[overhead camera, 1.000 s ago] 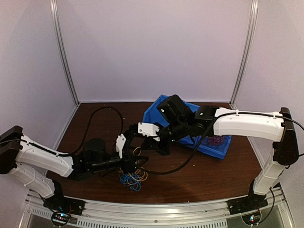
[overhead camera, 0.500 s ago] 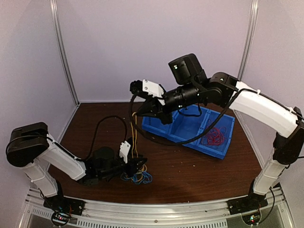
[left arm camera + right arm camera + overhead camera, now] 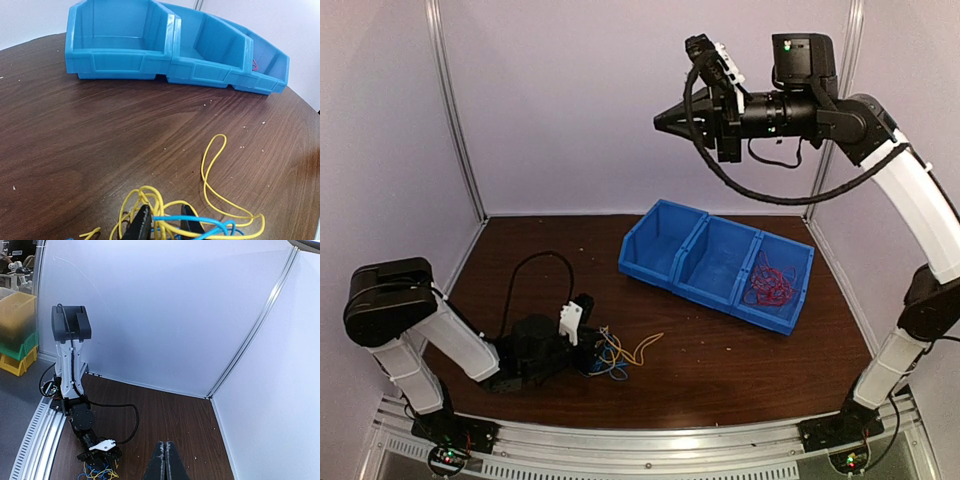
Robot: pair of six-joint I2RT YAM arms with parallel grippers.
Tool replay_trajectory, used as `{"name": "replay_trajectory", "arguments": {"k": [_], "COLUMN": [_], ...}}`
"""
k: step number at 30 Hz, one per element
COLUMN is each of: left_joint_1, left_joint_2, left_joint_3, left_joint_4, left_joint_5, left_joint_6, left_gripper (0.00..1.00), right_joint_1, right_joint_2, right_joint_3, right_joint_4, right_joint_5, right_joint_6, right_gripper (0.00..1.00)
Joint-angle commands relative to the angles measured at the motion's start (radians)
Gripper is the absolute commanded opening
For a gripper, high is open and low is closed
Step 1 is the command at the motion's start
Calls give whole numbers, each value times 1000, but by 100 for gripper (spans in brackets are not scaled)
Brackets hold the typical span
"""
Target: Untangle the cables
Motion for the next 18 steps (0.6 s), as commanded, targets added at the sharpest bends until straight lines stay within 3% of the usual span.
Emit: {"name": "replay_trajectory", "arguments": {"k": [1,4,7,10,18], "left_joint_1": [3,2,2,2,3], "left_joint_2": [-33,-88,-141,-178,-193], "left_joint_3": [23,68,96,96,78], "left_joint_4": [-48,-194,-280,-310,-339], "left_joint_5": [-1,8,9,2,-2], "left_joint_6": [8,36,52,52,13], "left_gripper": [21,21,22,23,24], "right_joint_1": [-10,-10,-8,-7,6], "right_joint_2": [-31,-64,-106,-123,-32], "right_joint_3": [-14,-219,-493,-729,-1021], "right_joint_4": [-22,2,60,157,407], "right_joint_5": [-69,-101,-70,7,-6], "right_joint_6": [7,-10,-67,-103,-9], "right_gripper": [0,0,23,34,49]}}
